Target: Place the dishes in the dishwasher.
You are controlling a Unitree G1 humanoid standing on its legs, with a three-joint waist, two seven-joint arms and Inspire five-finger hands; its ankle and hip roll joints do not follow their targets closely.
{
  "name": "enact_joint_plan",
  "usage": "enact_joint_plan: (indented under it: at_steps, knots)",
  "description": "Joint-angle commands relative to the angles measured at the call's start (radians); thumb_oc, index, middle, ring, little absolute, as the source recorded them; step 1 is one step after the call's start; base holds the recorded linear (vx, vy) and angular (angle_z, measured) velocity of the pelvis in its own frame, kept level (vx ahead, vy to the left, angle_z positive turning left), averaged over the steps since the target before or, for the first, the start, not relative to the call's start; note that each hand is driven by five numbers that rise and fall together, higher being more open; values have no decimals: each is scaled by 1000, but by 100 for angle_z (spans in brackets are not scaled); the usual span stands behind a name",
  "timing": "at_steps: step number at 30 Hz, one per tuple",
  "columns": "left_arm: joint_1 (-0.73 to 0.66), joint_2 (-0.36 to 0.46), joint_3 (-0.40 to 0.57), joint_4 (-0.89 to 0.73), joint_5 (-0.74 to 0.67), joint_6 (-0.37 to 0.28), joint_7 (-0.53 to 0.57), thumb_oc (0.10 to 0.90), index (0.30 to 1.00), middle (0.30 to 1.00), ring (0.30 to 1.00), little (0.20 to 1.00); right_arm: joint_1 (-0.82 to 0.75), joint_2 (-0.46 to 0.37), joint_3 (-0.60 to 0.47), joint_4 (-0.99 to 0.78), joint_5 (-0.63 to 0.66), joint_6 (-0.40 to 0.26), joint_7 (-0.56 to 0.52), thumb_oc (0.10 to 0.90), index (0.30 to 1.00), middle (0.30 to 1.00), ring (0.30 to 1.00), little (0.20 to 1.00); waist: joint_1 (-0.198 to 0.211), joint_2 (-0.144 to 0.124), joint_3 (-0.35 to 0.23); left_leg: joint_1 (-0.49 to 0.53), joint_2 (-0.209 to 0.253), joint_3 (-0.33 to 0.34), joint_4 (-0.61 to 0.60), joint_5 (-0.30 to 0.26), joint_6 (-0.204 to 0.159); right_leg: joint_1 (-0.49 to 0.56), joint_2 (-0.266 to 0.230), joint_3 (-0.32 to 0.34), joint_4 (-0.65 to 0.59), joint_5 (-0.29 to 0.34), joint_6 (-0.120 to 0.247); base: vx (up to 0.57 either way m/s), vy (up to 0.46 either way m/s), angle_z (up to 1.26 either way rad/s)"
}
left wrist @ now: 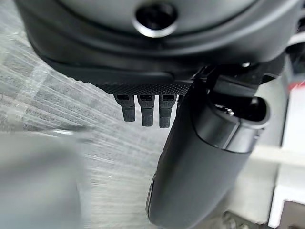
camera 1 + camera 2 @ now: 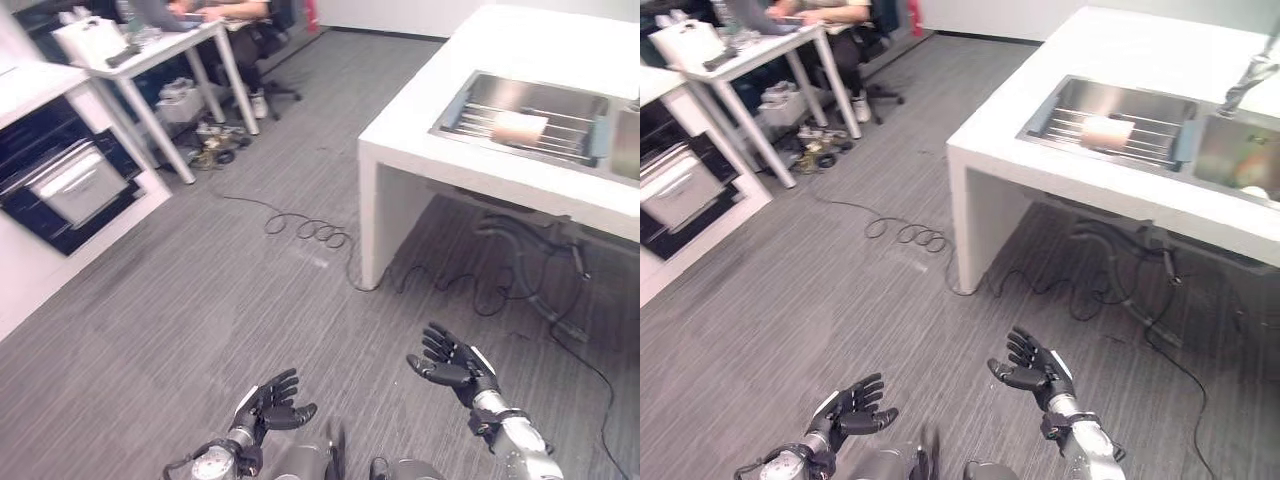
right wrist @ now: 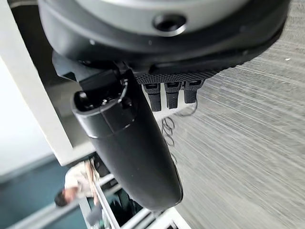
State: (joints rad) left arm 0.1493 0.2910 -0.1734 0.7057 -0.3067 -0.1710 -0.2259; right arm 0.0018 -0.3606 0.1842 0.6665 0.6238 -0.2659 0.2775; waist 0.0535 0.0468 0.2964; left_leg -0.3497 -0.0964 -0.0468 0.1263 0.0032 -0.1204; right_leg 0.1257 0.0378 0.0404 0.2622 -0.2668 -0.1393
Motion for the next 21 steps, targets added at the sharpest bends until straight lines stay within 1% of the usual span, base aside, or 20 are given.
enact_joint_plan:
  at_steps: [1, 2, 3, 4, 5, 6, 7, 8, 9, 10, 11, 12, 13, 15, 16, 17, 18, 19, 20, 21]
  knots:
    - [5, 25, 30, -92, 7, -86, -5, 800, 900, 900, 900, 900, -44, -26, -22, -101, 19, -74, 11, 800, 900, 900, 900, 900, 43, 2, -13, -24, -20, 134, 174, 61, 86, -21, 8, -70, 38, 17, 164, 191, 18, -112]
    - [9, 29, 40, -86, 3, -89, -16, 800, 900, 900, 900, 900, -44, -24, -20, -101, 13, -72, 9, 800, 900, 900, 900, 900, 44, 3, -21, -13, -13, 149, 174, 46, 99, -14, 11, -70, 38, 10, 166, 186, 34, -90]
    - [11, 30, 44, -83, 5, -90, -21, 800, 900, 900, 900, 900, -43, -24, -19, -101, 13, -70, 4, 800, 900, 900, 900, 900, 44, 3, -24, -7, -11, 152, 174, 39, 104, -12, 11, -70, 38, 8, 168, 279, 96, -150]
    - [16, 25, 48, -61, -1, -99, -2, 800, 900, 900, 900, 900, -53, -18, -10, -96, 15, -42, 16, 800, 900, 900, 900, 900, 44, 6, -31, 26, -18, 128, 174, 14, 123, 1, 15, -61, 38, 9, 171, 254, 105, -129]
    - [13, 24, 47, -53, -2, -107, -3, 800, 900, 900, 900, 900, -56, -14, -14, -90, 24, -39, 21, 800, 900, 900, 900, 900, 41, 4, -36, 37, -11, 144, 174, 0, 132, 13, 12, -72, 38, 7, 174, 267, 113, -127]
    - [11, 25, 48, -50, -6, -110, -2, 800, 900, 900, 900, 900, -58, -11, -16, -87, 27, -38, 29, 800, 900, 900, 900, 900, 42, 0, -39, 47, -9, 161, 174, -14, 142, 28, 7, -82, 38, 19, 180, 169, 69, -71]
    - [9, 30, 52, -53, -13, -105, 10, 800, 900, 900, 900, 900, -61, -5, -14, -85, 14, -35, 42, 800, 900, 900, 900, 900, 44, -11, -41, 63, -10, 188, 174, -38, 159, 58, -5, -106, 38, 68, 200, 128, 47, -82]
    - [8, 31, 52, -53, -13, -105, 13, 800, 900, 900, 900, 900, -63, -4, -13, -85, 12, -35, 42, 800, 900, 900, 900, 900, 46, -9, -45, 62, -6, 194, 174, -41, 163, 57, -4, -110, 38, 84, 204, 151, 53, -71]
    - [3, 34, 56, -50, -9, -102, 27, 800, 900, 900, 900, 900, -68, 4, -9, -82, 3, -28, 44, 800, 900, 900, 900, 900, 46, -9, -50, 79, 2, 219, 174, -64, 181, 77, -12, -151, 38, 172, 234, 132, 56, -71]
    - [-5, 36, 55, -40, -13, -104, 37, 800, 900, 900, 900, 900, -75, 9, -4, -77, 4, -22, 46, 800, 900, 900, 900, 900, 44, -5, -49, 93, 7, 226, 174, -80, 194, 67, -17, -180, 73, 225, 254, 172, 75, -83]
    - [-18, 42, 50, -26, -32, -108, 47, 800, 900, 900, 900, 900, -85, 13, 3, -64, 8, -22, 57, 800, 900, 900, 900, 900, 42, 7, -35, 122, 14, 217, 174, -99, 207, -8, -49, -238, 206, 228, 265, 109, -7, -96]
    - [-31, 53, 48, -21, -55, -117, 47, 800, 900, 900, 900, 900, -101, 15, 16, -47, 3, -38, 79, 800, 900, 900, 900, 900, 38, 34, -18, 151, 43, 201, 174, -116, 209, -81, -98, -304, 265, 181, 252, 51, -91, -72]
    - [-39, 61, 48, -20, -61, -121, 42, 800, 900, 900, 900, 900, -111, 17, 23, -40, 1, -51, 82, 800, 900, 900, 900, 900, 35, 46, -9, 162, 55, 184, 174, -124, 206, -109, -114, -317, 255, 159, 246, -3, -140, -114]
    - [-47, 70, 48, -19, -66, -122, 34, 800, 900, 900, 900, 900, -121, 18, 27, -39, 0, -61, 77, 800, 900, 900, 900, 900, 29, 58, 2, 176, 65, 159, 174, -131, 202, -141, -130, -321, 232, 146, 244, 1, -160, -94]
    - [-56, 76, 51, -16, -68, -118, 26, 800, 900, 900, 900, 900, -126, 15, 30, -43, 3, -67, 74, 800, 900, 900, 900, 900, 20, 68, 11, 194, 75, 127, 174, -140, 196, -175, -154, -316, 191, 149, 244, 45, -247, 18]
    - [-61, 78, 51, -14, -66, -118, 23, 800, 900, 900, 900, 900, -129, 13, 33, -49, -2, -69, 71, 800, 900, 900, 900, 900, 12, 71, 16, 206, 80, 102, 174, -146, 190, -191, -178, -305, 135, 163, 244, 96, -302, 63]
    - [-63, 78, 50, -12, -65, -117, 23, 800, 900, 900, 900, 900, -129, 9, 34, -55, -17, -72, 72, 800, 900, 900, 900, 900, 4, 72, 14, 213, 88, 83, 174, -152, 184, -201, -201, -291, 62, 191, 247, 155, -341, 50]
    - [-62, 75, 48, -10, -65, -121, 24, 800, 900, 900, 900, 900, -128, 5, 32, -60, -31, -69, 84, 800, 900, 900, 900, 900, -6, 61, 15, 229, 86, 72, 174, -168, 180, -238, -247, -264, 38, 226, 262, 163, -316, 41]
    - [-60, 73, 47, -10, -67, -123, 27, 800, 900, 900, 900, 900, -128, 3, 30, -62, -38, -64, 92, 800, 900, 900, 900, 900, -11, 54, 13, 236, 84, 69, 174, -178, 179, -265, -271, -244, 38, 241, 270, 266, -473, -9]
    - [-58, 72, 37, -21, -80, -123, 48, 800, 900, 900, 900, 900, -127, -1, 25, -71, -68, -47, 121, 800, 900, 900, 900, 900, -33, 39, 8, 265, 98, 55, 174, -221, 168, -327, -313, -158, 38, 297, 299, 272, -490, -18]
